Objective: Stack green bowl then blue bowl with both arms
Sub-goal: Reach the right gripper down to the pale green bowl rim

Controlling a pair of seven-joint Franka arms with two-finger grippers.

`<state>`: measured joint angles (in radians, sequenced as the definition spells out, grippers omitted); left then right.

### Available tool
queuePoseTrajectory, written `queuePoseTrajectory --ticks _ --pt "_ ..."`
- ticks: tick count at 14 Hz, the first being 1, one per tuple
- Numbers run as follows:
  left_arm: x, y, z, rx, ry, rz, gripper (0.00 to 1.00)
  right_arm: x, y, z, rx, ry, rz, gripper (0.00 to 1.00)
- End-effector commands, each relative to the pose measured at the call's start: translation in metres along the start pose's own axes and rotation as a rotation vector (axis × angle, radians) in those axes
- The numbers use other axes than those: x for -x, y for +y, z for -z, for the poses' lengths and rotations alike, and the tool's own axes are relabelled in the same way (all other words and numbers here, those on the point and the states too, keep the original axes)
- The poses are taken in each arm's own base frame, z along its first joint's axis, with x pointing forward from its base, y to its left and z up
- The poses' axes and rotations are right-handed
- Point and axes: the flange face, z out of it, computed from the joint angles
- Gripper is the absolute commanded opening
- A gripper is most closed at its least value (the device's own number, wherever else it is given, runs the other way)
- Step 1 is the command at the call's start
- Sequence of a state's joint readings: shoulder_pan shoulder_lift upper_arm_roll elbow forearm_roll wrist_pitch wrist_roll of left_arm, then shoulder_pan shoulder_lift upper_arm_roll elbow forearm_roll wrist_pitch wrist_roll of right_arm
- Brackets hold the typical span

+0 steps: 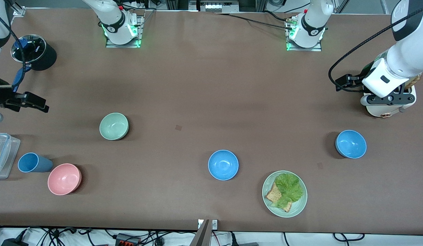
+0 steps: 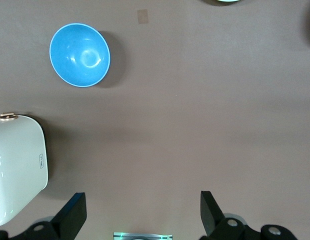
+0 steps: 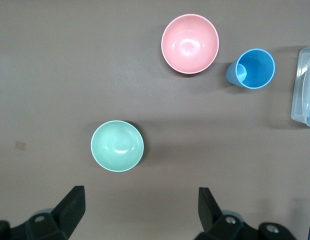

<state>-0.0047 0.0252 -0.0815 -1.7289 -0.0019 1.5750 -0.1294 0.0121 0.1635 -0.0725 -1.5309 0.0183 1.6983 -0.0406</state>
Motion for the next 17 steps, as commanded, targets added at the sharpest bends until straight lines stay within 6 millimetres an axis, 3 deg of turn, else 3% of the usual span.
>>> queuePoseTrajectory --ticks 1,10,12,17 --pt "-0.005 -0.003 0.003 0.018 0.004 -0.010 1.00 0.034 0.000 -0.006 0.018 0.044 0.008 1.00" --pt "-0.004 0.000 0.002 0.010 0.000 -0.020 1.00 0.038 -0.004 -0.010 0.019 0.024 0.017 1.00" --pt "-0.004 -0.001 0.002 0.009 0.000 -0.019 1.00 0.028 -0.007 -0.039 0.021 -0.025 0.023 1.00" --pt "-0.004 -0.001 0.002 0.009 0.000 -0.019 1.00 -0.009 -0.015 -0.148 0.041 -0.120 0.046 1.00"
